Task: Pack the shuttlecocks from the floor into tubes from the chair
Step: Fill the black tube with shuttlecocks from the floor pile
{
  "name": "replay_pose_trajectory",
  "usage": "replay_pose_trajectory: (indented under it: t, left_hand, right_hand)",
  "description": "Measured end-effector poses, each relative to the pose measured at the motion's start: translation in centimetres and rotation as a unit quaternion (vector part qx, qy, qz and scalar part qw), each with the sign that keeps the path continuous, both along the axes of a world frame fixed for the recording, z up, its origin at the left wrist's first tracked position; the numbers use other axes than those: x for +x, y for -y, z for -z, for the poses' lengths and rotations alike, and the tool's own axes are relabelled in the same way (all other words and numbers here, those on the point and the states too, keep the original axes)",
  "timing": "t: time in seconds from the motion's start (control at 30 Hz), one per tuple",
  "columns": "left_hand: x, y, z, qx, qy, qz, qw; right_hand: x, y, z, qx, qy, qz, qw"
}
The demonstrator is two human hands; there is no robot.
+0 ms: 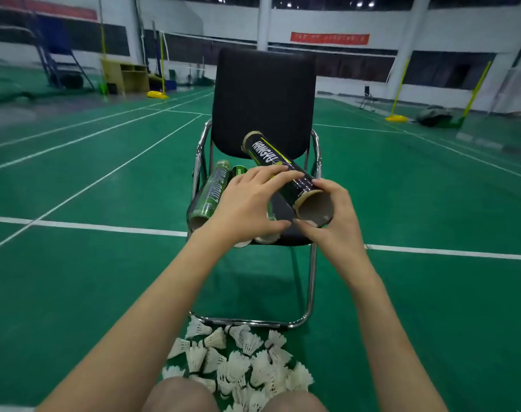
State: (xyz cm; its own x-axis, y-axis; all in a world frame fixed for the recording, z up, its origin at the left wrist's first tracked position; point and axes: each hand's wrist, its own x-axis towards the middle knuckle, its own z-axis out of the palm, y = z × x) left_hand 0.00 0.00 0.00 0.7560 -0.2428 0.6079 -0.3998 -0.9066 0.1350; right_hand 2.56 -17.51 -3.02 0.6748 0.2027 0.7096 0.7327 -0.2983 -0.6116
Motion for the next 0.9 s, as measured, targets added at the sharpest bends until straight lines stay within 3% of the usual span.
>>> replay_pose_trajectory:
  t: [0.43,0.9]
  left_hand:
    - [0.2,0.3,0.7,-0.040,-0.001,-0.024,0.999]
    - [1.8,2.2,1.9,-0.094,-0.034,0.019,0.995]
  right_hand:
    - [-1.3,-0.7,-0.1,0.022,-0.013,0.009,1.000]
    - [-0.3,0.3,0.7,0.016,-0.033,0.035,0.999]
